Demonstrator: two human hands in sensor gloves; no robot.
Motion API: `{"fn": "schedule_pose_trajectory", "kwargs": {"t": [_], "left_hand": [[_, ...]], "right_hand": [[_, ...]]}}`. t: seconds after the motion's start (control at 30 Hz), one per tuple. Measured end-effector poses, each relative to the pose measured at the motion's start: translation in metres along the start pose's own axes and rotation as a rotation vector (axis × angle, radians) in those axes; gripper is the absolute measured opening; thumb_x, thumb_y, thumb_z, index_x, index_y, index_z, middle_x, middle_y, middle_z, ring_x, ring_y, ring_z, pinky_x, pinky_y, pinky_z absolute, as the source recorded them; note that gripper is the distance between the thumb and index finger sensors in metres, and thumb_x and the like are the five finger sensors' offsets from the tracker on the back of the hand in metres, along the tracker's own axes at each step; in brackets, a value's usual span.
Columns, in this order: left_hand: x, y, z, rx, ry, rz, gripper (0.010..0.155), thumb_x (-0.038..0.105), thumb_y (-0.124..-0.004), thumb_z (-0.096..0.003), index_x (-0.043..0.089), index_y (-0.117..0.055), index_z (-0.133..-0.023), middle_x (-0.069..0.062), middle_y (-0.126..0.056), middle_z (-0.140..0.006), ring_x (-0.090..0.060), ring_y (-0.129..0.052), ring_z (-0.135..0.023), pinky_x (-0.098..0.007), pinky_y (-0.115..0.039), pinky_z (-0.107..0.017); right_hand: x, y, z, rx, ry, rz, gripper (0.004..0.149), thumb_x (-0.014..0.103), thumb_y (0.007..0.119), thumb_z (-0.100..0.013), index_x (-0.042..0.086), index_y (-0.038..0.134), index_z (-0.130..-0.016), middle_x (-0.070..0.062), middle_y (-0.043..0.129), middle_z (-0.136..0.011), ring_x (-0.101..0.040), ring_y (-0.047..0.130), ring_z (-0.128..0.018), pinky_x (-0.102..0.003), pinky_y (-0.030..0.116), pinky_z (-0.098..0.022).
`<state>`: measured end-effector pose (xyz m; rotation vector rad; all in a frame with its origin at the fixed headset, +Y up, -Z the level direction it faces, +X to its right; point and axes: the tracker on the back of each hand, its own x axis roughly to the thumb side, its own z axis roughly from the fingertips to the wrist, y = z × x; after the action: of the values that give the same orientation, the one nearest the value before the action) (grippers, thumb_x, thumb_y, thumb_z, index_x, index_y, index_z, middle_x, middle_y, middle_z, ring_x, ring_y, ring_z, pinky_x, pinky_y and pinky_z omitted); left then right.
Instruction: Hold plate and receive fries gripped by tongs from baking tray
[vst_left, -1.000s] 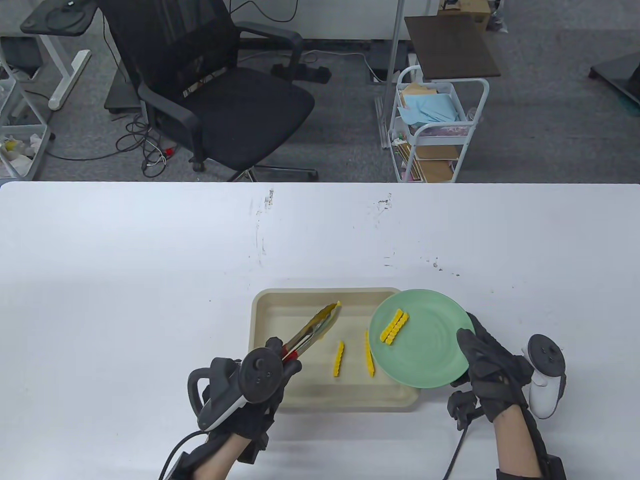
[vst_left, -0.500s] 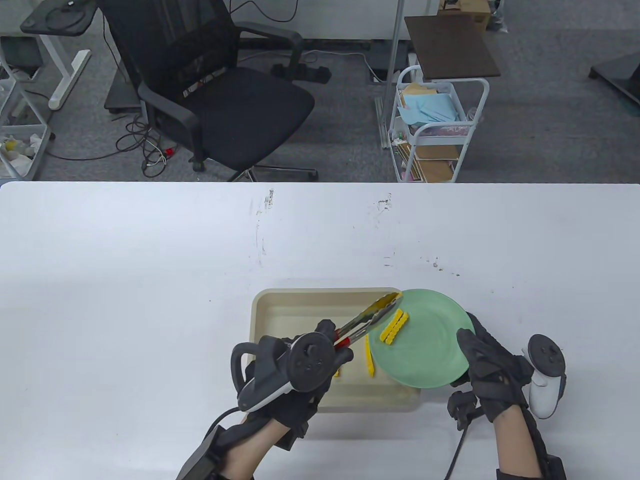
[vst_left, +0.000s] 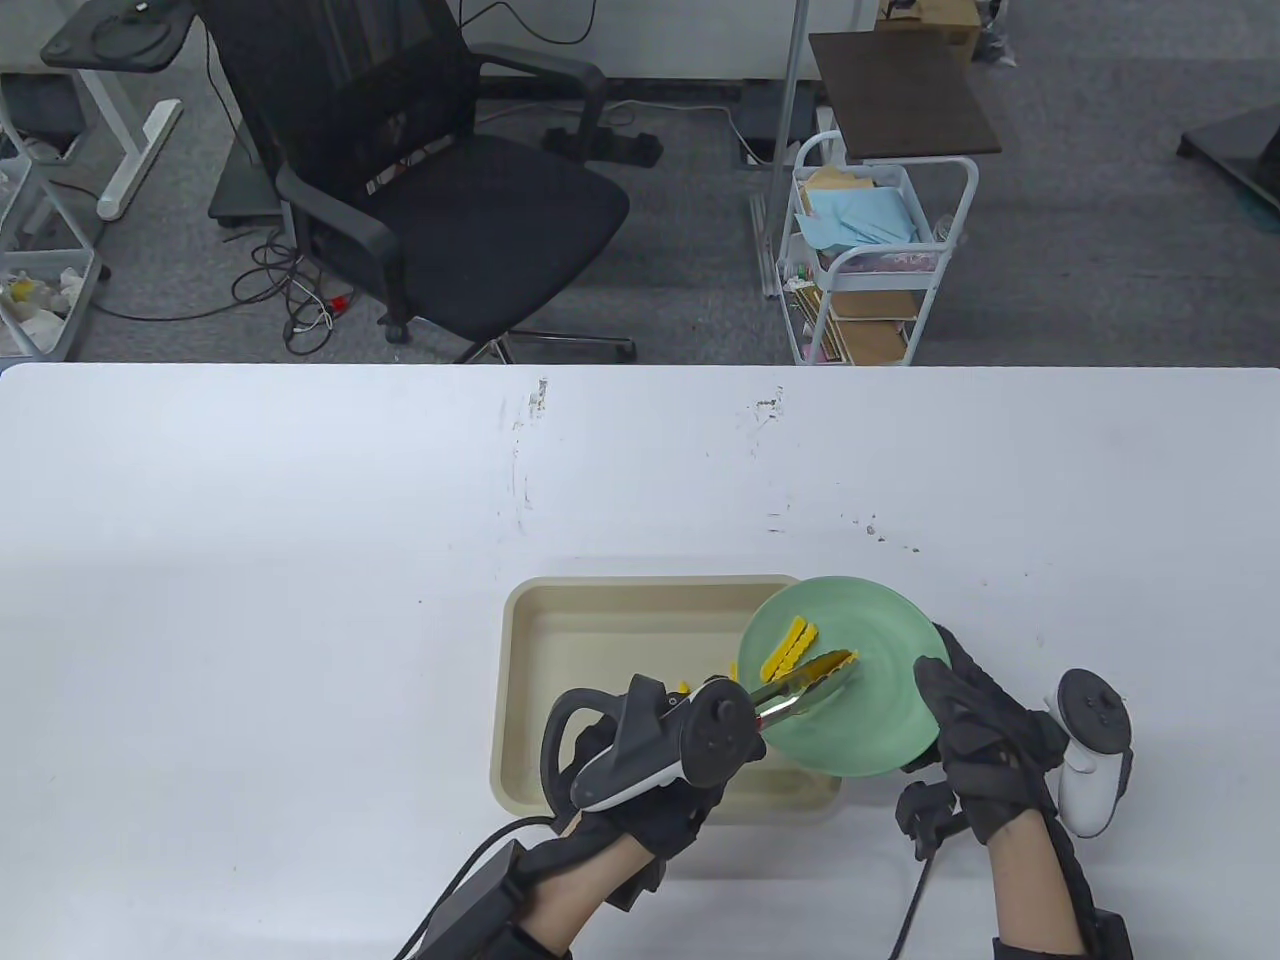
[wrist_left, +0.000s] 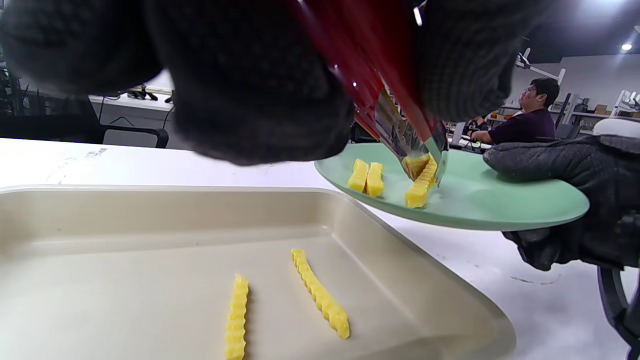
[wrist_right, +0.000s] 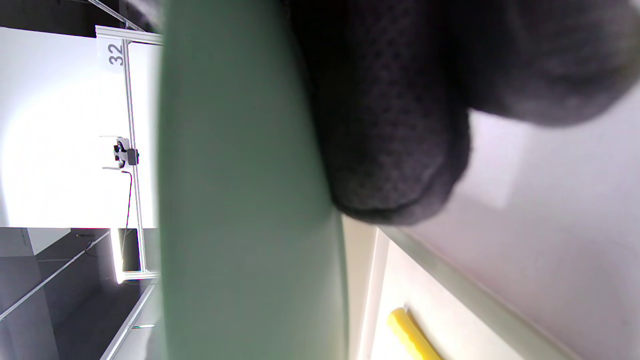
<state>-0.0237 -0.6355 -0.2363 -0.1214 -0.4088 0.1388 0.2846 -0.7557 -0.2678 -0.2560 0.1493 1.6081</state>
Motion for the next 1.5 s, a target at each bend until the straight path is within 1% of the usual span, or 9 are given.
{"fn": "schedule_pose_trajectory", "kwargs": {"t": [0.13, 0.33, 0.43, 0.6, 0.73, 0.87, 1.03, 1.27, 1.5], "left_hand": [[-0.001, -0.005, -0.003, -0.008, -0.006, 0.01, 0.065, 0.055, -0.077, -0.0548, 0.01, -0.075, -0.101, -0.008, -0.102, -0.069, -0.014, -0.102, -0.028, -0.049, -0.084, -0.03], [-0.011, 0.0, 0.005, 0.006, 0.005, 0.041, 0.077, 0.061, -0.072, -0.0541, 0.004, -0.066, -0.106, -0.01, -0.097, -0.075, -0.013, -0.1, -0.034, -0.049, -0.083, -0.032], [-0.026, 0.007, 0.013, 0.04, 0.038, 0.059, 0.083, 0.065, -0.068, -0.0542, 0.002, -0.06, -0.107, -0.011, -0.094, -0.078, -0.011, -0.1, -0.033, -0.048, -0.083, -0.032], [-0.072, 0.009, 0.034, 0.153, 0.122, 0.124, 0.085, 0.067, -0.068, -0.0535, 0.002, -0.059, -0.107, -0.013, -0.094, -0.078, -0.011, -0.1, -0.032, -0.049, -0.083, -0.03], [-0.099, 0.0, 0.045, 0.119, 0.201, 0.112, 0.086, 0.068, -0.068, -0.0534, 0.001, -0.059, -0.107, -0.014, -0.094, -0.078, -0.013, -0.1, -0.033, -0.049, -0.083, -0.03], [-0.117, -0.013, 0.05, 0.03, 0.258, 0.062, 0.086, 0.067, -0.069, -0.0533, 0.001, -0.06, -0.107, -0.014, -0.094, -0.078, -0.013, -0.1, -0.033, -0.049, -0.083, -0.03], [-0.109, -0.029, 0.049, -0.059, 0.217, -0.013, 0.075, 0.064, -0.077, -0.0514, 0.011, -0.071, -0.104, -0.01, -0.1, -0.074, -0.014, -0.102, -0.029, -0.049, -0.084, -0.03], [-0.092, -0.042, 0.042, -0.109, 0.198, -0.092, 0.075, 0.064, -0.077, -0.0513, 0.011, -0.071, -0.104, -0.009, -0.101, -0.073, -0.014, -0.103, -0.029, -0.049, -0.085, -0.029], [-0.091, -0.042, 0.04, -0.077, 0.205, -0.123, 0.061, 0.053, -0.077, -0.0544, 0.014, -0.075, -0.101, -0.009, -0.103, -0.07, -0.015, -0.103, -0.027, -0.051, -0.084, -0.029]], "right_hand": [[0.0, 0.0, 0.0, 0.0, 0.002, 0.005, 0.058, 0.038, 0.069, -0.048, 0.014, 0.053, -0.099, -0.012, 0.088, -0.07, -0.024, 0.107, -0.023, -0.042, 0.089, -0.019], [0.0, -0.001, 0.0, -0.001, 0.006, -0.003, 0.059, 0.038, 0.069, -0.048, 0.014, 0.053, -0.099, -0.012, 0.088, -0.07, -0.024, 0.107, -0.023, -0.042, 0.089, -0.019], [0.0, -0.001, 0.0, -0.004, 0.009, -0.003, 0.059, 0.038, 0.069, -0.048, 0.014, 0.053, -0.099, -0.013, 0.087, -0.07, -0.024, 0.106, -0.023, -0.042, 0.089, -0.02], [-0.001, -0.004, 0.0, -0.017, 0.008, -0.019, 0.058, 0.037, 0.069, -0.048, 0.015, 0.054, -0.099, -0.012, 0.087, -0.071, -0.025, 0.106, -0.025, -0.043, 0.088, -0.021], [-0.001, -0.008, 0.0, -0.028, 0.01, -0.029, 0.058, 0.037, 0.069, -0.048, 0.014, 0.054, -0.099, -0.012, 0.087, -0.071, -0.025, 0.106, -0.025, -0.043, 0.088, -0.021], [-0.003, -0.012, -0.002, -0.039, 0.018, -0.039, 0.058, 0.037, 0.069, -0.048, 0.014, 0.054, -0.098, -0.012, 0.087, -0.071, -0.026, 0.106, -0.026, -0.044, 0.088, -0.022], [-0.005, -0.013, -0.002, -0.047, 0.027, -0.046, 0.058, 0.037, 0.069, -0.048, 0.014, 0.055, -0.098, -0.012, 0.087, -0.071, -0.026, 0.106, -0.026, -0.044, 0.087, -0.022], [-0.005, -0.013, -0.002, -0.044, 0.027, -0.046, 0.058, 0.037, 0.069, -0.048, 0.014, 0.055, -0.098, -0.012, 0.087, -0.071, -0.026, 0.106, -0.026, -0.044, 0.087, -0.022], [-0.005, -0.013, -0.002, -0.035, 0.03, -0.057, 0.057, 0.037, 0.069, -0.048, 0.014, 0.055, -0.098, -0.012, 0.087, -0.071, -0.026, 0.106, -0.026, -0.044, 0.087, -0.023]]}}
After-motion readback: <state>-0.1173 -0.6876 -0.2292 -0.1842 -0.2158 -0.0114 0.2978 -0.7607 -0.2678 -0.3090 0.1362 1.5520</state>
